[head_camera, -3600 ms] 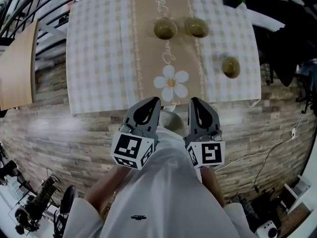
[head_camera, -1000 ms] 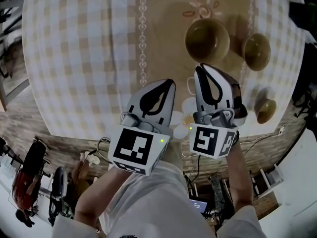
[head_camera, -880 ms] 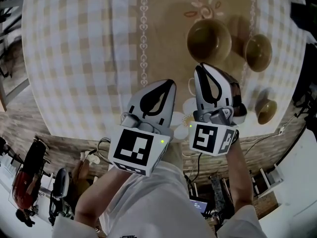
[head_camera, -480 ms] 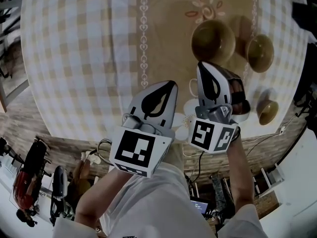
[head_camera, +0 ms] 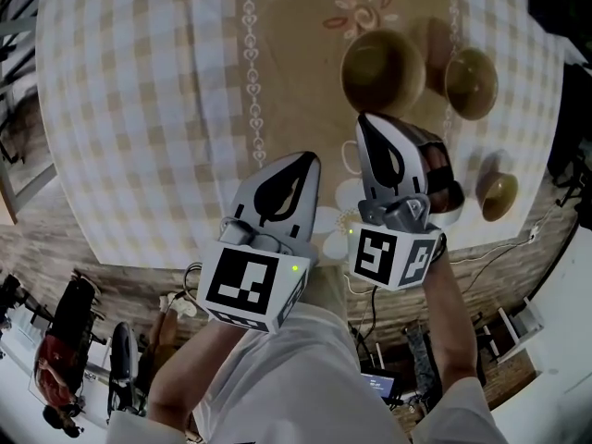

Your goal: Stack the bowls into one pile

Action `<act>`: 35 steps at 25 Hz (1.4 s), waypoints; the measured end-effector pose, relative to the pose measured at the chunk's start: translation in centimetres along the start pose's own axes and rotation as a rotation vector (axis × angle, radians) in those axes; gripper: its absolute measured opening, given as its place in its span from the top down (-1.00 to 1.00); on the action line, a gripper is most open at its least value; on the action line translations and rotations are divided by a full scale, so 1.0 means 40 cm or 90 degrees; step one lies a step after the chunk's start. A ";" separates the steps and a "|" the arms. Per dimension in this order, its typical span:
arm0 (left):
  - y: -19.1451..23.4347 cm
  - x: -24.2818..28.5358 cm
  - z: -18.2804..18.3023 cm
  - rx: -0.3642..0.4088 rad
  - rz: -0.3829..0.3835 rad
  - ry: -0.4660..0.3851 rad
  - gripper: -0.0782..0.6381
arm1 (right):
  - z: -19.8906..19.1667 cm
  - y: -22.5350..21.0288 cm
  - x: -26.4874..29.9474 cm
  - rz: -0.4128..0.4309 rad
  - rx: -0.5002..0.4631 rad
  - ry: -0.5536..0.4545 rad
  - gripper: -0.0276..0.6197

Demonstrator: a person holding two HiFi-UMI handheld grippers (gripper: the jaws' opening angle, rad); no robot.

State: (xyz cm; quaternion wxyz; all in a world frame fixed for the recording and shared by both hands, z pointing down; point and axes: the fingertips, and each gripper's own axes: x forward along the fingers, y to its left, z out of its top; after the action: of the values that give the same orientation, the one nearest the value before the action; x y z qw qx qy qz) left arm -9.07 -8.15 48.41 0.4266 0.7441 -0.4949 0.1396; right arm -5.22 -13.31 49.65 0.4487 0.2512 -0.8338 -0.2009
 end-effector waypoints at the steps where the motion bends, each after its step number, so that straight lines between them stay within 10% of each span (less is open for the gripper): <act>1: -0.006 -0.002 0.001 0.000 -0.003 -0.001 0.73 | 0.002 -0.004 -0.008 -0.005 0.001 -0.002 0.80; 35: -0.276 0.004 0.075 0.074 -0.062 -0.034 0.73 | -0.154 -0.198 -0.244 -0.127 0.057 0.048 0.80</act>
State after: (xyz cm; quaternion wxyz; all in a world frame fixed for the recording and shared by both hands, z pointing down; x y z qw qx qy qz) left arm -0.20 -8.95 41.22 0.3757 0.7944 -0.4601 0.1273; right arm 6.49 -14.41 42.07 0.4459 0.3604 -0.7951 -0.1975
